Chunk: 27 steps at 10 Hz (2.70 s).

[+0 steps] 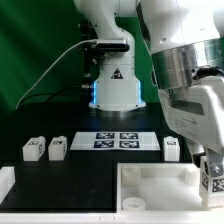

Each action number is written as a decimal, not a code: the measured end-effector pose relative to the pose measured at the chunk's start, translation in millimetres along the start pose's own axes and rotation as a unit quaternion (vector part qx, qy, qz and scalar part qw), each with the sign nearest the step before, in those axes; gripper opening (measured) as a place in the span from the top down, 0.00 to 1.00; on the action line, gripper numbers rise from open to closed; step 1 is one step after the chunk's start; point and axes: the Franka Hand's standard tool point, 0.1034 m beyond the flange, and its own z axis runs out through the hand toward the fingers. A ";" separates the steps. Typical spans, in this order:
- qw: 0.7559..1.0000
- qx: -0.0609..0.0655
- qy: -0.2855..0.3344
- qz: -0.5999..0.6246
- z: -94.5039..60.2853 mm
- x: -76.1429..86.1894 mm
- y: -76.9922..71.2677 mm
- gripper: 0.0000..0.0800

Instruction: Assemble one leg

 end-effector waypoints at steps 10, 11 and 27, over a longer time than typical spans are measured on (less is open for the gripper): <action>0.788 -0.051 -0.002 -0.614 5.1 -14.7 -5.3 0.19; 0.779 -0.050 -0.003 -0.625 5.6 -14.9 -5.4 0.19; 1.000 0.007 -0.001 0.023 5.8 0.3 2.9 0.50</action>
Offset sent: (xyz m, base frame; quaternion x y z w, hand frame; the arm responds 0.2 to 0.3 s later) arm -0.0148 0.0090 -0.0023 -0.0848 0.0740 -0.4121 0.9041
